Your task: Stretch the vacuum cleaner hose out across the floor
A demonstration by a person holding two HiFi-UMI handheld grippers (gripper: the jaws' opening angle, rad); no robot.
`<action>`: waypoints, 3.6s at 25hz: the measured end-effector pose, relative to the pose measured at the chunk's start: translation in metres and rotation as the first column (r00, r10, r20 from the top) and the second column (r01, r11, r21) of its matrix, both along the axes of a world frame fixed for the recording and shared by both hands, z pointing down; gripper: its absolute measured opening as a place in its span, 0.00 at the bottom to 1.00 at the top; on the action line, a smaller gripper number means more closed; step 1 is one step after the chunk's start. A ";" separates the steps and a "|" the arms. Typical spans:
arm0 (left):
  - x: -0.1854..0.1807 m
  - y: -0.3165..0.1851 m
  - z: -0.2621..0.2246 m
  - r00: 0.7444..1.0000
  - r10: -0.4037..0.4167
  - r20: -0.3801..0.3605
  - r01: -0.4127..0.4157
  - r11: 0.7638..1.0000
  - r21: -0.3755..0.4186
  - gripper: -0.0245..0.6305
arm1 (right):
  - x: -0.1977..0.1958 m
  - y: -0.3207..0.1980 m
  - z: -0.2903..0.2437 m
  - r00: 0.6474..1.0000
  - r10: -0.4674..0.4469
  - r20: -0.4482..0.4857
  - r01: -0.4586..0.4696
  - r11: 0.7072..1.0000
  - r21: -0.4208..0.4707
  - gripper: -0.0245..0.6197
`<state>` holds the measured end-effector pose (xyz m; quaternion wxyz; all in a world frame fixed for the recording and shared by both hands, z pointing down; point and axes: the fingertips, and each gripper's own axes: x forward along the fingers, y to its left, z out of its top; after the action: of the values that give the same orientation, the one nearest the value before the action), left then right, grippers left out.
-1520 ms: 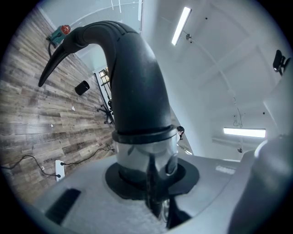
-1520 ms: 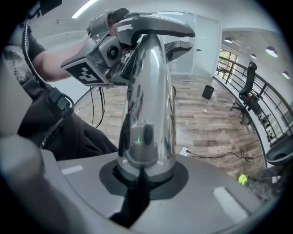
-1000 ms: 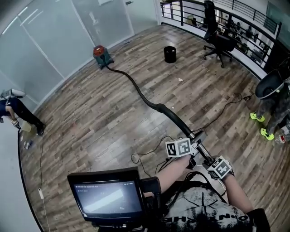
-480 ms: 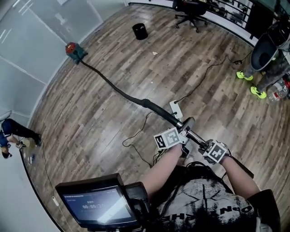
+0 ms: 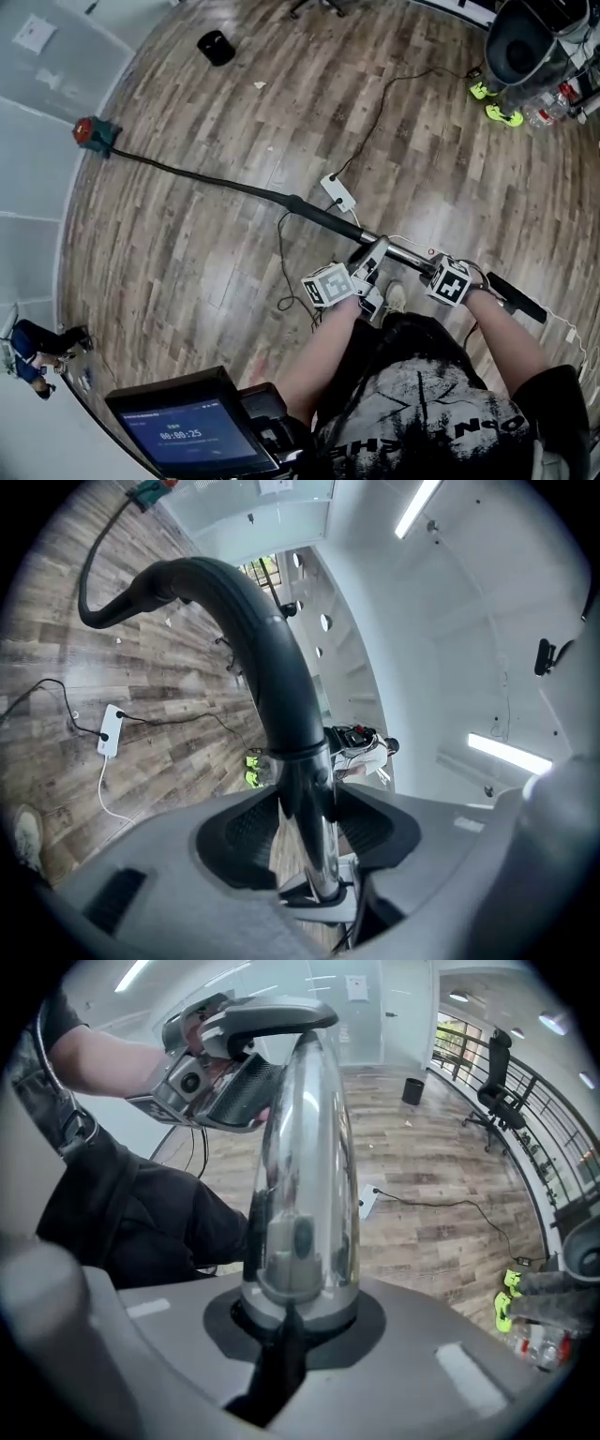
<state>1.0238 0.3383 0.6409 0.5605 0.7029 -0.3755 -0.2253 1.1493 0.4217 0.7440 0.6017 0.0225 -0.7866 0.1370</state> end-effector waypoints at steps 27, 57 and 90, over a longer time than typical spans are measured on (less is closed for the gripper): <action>-0.119 0.001 0.127 0.968 -0.213 0.135 0.163 0.938 0.307 0.04 | 0.143 -0.002 0.351 0.999 0.015 -0.052 -0.017 0.999 -0.050 0.12; -0.093 0.051 0.261 0.855 -0.356 0.377 0.145 0.863 0.485 0.04 | 0.245 0.004 0.681 0.989 0.147 0.025 -0.148 0.988 0.044 0.12; -0.123 0.023 0.270 0.880 -0.319 0.353 0.124 0.870 0.477 0.04 | 0.232 -0.027 0.567 0.997 0.078 0.019 -0.080 0.991 0.105 0.34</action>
<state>0.9011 0.3614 0.9104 0.2620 0.7939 -0.5062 -0.2116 1.3809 0.3946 1.3109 0.5880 0.0845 -0.7956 0.1189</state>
